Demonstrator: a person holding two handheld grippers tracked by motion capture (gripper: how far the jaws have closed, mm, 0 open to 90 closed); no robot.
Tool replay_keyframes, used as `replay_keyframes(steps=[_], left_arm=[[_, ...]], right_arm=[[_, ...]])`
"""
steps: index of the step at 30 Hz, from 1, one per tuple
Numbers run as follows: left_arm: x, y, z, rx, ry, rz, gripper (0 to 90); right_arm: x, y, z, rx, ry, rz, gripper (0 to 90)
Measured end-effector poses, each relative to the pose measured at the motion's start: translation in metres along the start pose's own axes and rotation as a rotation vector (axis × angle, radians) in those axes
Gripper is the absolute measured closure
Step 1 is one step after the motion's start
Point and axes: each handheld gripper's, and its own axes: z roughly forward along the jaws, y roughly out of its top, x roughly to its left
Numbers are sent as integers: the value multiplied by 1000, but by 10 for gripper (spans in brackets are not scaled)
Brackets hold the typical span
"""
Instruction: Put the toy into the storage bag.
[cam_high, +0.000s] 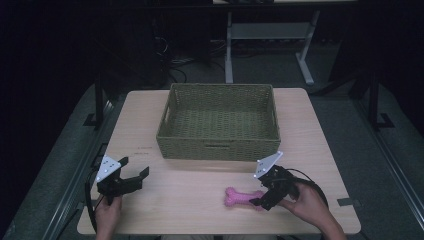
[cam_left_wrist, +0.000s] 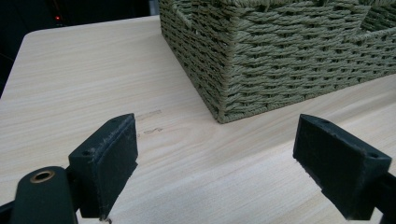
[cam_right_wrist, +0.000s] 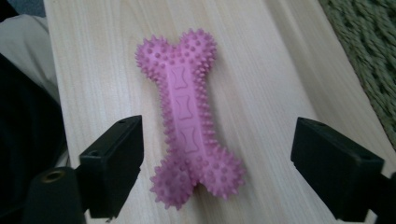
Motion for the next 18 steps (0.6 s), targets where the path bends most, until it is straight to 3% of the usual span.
replay_keyframes(steps=[18], left_arm=[[0,0,0,-1,-3,-1,133]], right_arm=[[8,18,27,104,61,-90,316]])
